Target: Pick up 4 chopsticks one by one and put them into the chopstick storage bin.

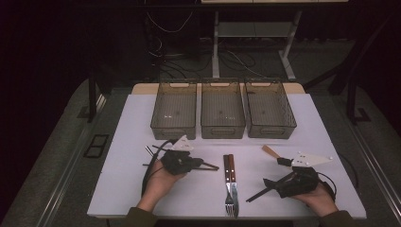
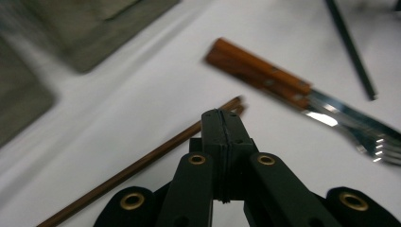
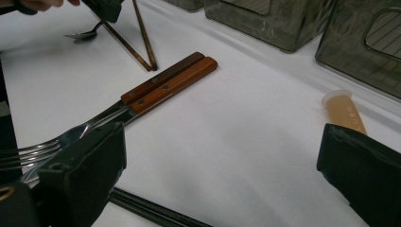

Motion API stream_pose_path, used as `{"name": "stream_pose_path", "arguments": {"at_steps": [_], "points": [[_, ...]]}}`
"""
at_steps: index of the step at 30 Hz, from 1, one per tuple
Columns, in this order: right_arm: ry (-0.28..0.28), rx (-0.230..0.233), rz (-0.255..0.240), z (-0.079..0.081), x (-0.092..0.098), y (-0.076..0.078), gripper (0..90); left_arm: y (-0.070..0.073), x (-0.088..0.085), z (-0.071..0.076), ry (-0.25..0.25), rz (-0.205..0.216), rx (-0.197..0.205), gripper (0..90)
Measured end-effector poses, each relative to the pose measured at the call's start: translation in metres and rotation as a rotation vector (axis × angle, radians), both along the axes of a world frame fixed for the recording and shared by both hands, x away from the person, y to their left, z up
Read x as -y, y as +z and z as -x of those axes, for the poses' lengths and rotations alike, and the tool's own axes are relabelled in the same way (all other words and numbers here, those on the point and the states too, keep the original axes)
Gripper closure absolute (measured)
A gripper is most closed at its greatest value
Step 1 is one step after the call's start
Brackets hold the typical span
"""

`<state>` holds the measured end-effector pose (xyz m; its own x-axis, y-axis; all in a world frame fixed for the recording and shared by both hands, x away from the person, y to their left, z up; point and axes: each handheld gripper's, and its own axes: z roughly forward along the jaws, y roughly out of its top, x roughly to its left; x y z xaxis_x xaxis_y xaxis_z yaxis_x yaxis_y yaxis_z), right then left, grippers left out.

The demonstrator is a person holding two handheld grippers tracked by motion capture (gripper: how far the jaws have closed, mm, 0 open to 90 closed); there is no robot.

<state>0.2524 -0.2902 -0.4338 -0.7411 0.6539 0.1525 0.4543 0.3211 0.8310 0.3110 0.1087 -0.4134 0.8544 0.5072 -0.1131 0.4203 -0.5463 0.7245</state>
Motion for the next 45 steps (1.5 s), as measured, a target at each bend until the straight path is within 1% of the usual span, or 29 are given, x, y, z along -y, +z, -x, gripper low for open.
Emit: {"name": "stream_pose_path", "arguments": {"at_steps": [3, 6, 8, 10, 11, 12, 14, 17, 18, 20, 21, 24, 25, 28, 29, 31, 33, 36, 38, 44, 45], "points": [[0.000, -0.004, 0.001, 0.000, 0.000, 0.000, 2.4, 0.000, -0.022, -0.009, 0.040, -0.031, 0.015, 89.5], [-0.001, -0.006, 0.002, 0.000, 0.000, -0.001, 2.4, -0.002, -0.045, -0.019, 0.106, -0.053, 0.025, 89.6], [-0.005, -0.010, 0.002, -0.001, 0.000, -0.001, 2.4, -0.005, -0.060, -0.027, 0.149, -0.061, 0.024, 89.5], [-0.005, -0.009, 0.003, -0.001, 0.000, -0.001, 2.4, -0.007, -0.070, -0.034, 0.182, -0.079, 0.023, 89.5], [-0.006, -0.011, 0.004, -0.001, 0.000, -0.001, 2.4, -0.009, -0.073, -0.037, 0.197, -0.081, 0.026, 89.5], [-0.005, -0.010, 0.004, -0.001, 0.000, -0.001, 2.4, -0.009, -0.075, -0.041, 0.203, -0.086, 0.031, 89.6], [-0.006, -0.012, 0.004, -0.001, 0.000, -0.001, 2.4, -0.012, -0.077, -0.046, 0.210, -0.101, 0.037, 89.6], [-0.006, -0.011, 0.005, -0.002, 0.000, -0.002, 2.4, -0.017, -0.076, -0.051, 0.221, -0.127, 0.035, 89.5], [-0.006, -0.012, 0.004, -0.001, 0.000, -0.002, 2.4, -0.019, -0.075, -0.052, 0.230, -0.126, 0.029, 89.6], [-0.005, -0.012, 0.003, -0.001, 0.000, -0.002, 2.4, -0.021, -0.075, -0.054, 0.228, -0.144, 0.027, 89.5], [-0.005, -0.013, 0.003, -0.001, 0.000, -0.002, 2.4, -0.022, -0.075, -0.054, 0.234, -0.148, 0.021, 89.6], [-0.005, -0.013, 0.004, -0.001, 0.000, -0.001, 2.4, -0.024, -0.076, -0.055, 0.231, -0.163, 0.020, 89.6], [-0.005, -0.013, 0.003, -0.001, 0.000, -0.001, 2.4, -0.024, -0.076, -0.055, 0.235, -0.157, 0.017, 89.6], [-0.006, -0.013, 0.003, -0.001, 0.000, -0.001, 2.4, -0.025, -0.078, -0.055, 0.238, -0.157, 0.011, 89.5], [-0.006, -0.013, 0.003, -0.001, 0.000, -0.001, 2.4, -0.025, -0.079, -0.056, 0.235, -0.166, 0.005, 89.6], [-0.005, -0.013, 0.003, -0.001, 0.000, -0.001, 2.4, -0.025, -0.081, -0.055, 0.246, -0.155, -0.002, 89.6], [-0.006, -0.013, 0.003, -0.001, 0.000, -0.001, 2.4, -0.025, -0.084, -0.055, 0.254, -0.155, -0.006, 89.6], [-0.005, -0.011, 0.003, -0.001, 0.000, -0.001, 2.4, -0.024, -0.088, -0.055, 0.259, -0.160, -0.007, 89.6], [-0.005, -0.011, 0.003, -0.001, 0.000, -0.001, 2.4, -0.024, -0.092, -0.055, 0.263, -0.174, -0.007, 89.5], [-0.005, -0.013, 0.006, -0.001, 0.000, -0.002, 2.4, -0.024, -0.101, -0.053, 0.281, -0.164, -0.018, 89.5], [-0.005, -0.013, 0.005, -0.001, 0.000, -0.002, 2.4, -0.023, -0.102, -0.052, 0.281, -0.171, -0.020, 89.5]]}}
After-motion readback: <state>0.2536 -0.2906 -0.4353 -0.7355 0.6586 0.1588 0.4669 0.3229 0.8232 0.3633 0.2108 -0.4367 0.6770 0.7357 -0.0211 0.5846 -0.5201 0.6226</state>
